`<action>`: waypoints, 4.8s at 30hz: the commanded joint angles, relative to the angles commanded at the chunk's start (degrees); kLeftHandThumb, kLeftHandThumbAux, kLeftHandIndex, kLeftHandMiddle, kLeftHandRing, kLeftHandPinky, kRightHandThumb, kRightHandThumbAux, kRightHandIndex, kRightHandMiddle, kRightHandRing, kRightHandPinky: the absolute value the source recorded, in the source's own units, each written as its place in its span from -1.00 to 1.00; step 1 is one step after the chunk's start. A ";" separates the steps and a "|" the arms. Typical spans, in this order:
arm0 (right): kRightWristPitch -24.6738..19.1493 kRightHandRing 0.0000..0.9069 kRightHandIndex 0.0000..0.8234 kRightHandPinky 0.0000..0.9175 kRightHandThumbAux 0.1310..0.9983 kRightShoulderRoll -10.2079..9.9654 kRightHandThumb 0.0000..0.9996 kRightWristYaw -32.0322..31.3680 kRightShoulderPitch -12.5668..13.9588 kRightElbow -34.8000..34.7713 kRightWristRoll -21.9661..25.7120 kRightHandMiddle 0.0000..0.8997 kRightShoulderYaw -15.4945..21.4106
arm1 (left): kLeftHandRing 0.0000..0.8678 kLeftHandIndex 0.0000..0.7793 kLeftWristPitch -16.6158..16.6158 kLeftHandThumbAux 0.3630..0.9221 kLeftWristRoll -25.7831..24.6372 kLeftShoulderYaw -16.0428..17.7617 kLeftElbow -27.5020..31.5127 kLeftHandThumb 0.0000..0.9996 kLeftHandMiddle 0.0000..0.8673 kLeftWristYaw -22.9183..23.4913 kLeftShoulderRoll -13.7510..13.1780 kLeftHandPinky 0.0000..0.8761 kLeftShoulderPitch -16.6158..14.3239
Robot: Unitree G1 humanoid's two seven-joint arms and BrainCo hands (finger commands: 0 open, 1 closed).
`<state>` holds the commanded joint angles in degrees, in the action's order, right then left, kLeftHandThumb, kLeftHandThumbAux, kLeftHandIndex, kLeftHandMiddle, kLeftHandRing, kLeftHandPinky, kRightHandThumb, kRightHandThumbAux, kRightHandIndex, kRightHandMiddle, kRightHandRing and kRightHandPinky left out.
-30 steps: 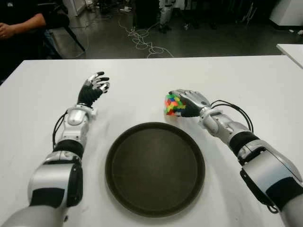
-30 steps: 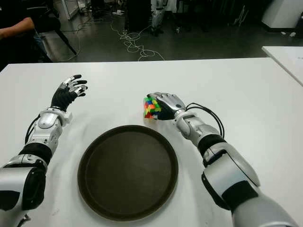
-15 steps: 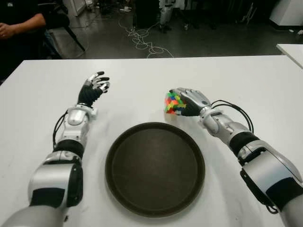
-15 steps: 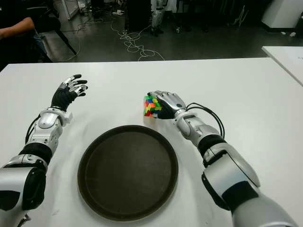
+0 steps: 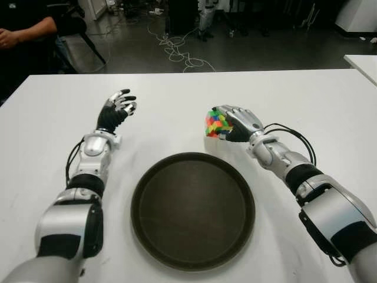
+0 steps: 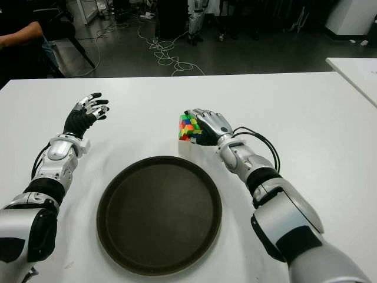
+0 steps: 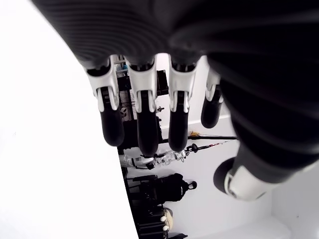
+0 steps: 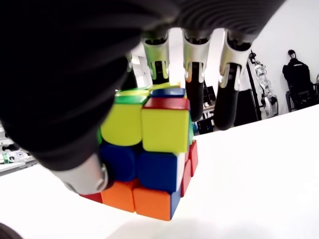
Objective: Pick up the Rubik's Cube and put it in the plate
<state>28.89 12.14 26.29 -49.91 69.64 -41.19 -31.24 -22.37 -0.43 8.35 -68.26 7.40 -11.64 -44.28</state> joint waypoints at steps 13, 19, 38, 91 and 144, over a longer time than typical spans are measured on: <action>6.70 0.01 -0.04 0.12 0.30 2.49 0.65 4.24 2.04 -9.42 -1.13 0.04 -0.51 | -0.43 -0.53 -0.14 0.20 -0.44 0.37 -0.03 -0.63 -0.40 -0.25 0.30 -0.41 -0.11; 10.24 0.17 -0.08 0.25 0.30 3.74 0.66 6.78 4.40 -16.07 -1.35 0.11 0.30 | -0.43 -0.54 -0.22 0.15 -0.35 0.30 -0.06 -0.63 -0.41 -0.35 0.30 -0.40 -0.16; 8.84 0.14 -0.08 0.19 0.30 5.28 0.67 -15.44 16.35 -40.61 4.36 0.11 1.05 | -0.42 -0.56 0.26 0.18 -0.03 -0.01 -0.10 -0.64 -0.41 -0.63 0.10 -0.38 -0.22; -5.18 0.35 -0.06 0.31 0.30 14.52 0.65 -76.70 13.49 -56.61 27.03 0.16 5.42 | -0.42 -0.56 0.00 0.16 -0.49 0.01 1.12 -0.63 -0.40 -1.08 0.73 -0.40 0.08; -2.61 -0.36 -0.04 -0.30 0.40 7.52 0.34 -74.55 17.07 -49.66 37.78 -0.37 10.41 | -0.41 -0.55 0.05 0.12 -0.52 -0.31 1.95 -0.63 -0.40 -1.01 0.74 -0.38 0.57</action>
<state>26.29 19.67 -48.26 -32.83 19.99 -3.41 -20.83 -22.31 -0.95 8.03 -66.31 6.39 -10.90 -43.72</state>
